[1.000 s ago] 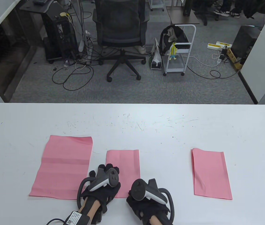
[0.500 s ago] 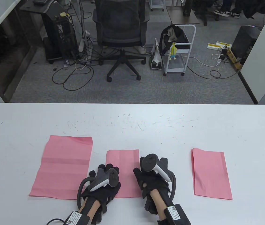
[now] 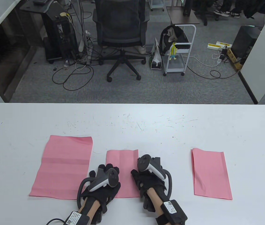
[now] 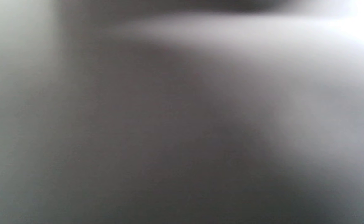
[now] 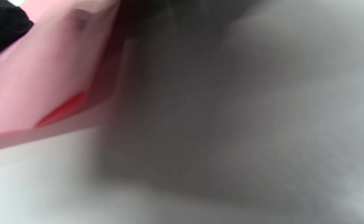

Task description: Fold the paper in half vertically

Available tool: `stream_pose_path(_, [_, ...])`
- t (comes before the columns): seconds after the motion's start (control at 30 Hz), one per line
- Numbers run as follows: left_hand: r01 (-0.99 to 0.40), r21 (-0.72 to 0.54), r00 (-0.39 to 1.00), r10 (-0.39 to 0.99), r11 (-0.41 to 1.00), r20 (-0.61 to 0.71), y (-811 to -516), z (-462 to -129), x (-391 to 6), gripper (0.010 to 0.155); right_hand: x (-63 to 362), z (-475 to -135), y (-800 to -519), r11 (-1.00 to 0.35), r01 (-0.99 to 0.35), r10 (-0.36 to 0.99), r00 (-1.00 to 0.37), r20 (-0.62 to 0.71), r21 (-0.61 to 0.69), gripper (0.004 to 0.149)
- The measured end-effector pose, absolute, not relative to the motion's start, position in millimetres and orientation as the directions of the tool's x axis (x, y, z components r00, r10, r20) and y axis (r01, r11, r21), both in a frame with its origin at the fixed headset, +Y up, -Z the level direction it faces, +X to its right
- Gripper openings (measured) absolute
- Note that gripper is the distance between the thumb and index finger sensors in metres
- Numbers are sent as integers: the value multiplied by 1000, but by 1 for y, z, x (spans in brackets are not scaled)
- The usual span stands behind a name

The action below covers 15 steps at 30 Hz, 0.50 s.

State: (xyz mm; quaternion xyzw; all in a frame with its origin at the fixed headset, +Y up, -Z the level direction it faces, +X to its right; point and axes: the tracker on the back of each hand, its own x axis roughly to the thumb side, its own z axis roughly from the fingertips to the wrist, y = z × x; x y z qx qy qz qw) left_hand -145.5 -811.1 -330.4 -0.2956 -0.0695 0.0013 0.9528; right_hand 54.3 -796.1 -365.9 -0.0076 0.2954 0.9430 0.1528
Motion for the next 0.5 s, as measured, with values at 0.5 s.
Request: stream_pose_path(0.5, [45,-565,990,37,824,132,-811,-331,-145,74,50,-356,-776,-681,-550,564,-815,-134,483,67])
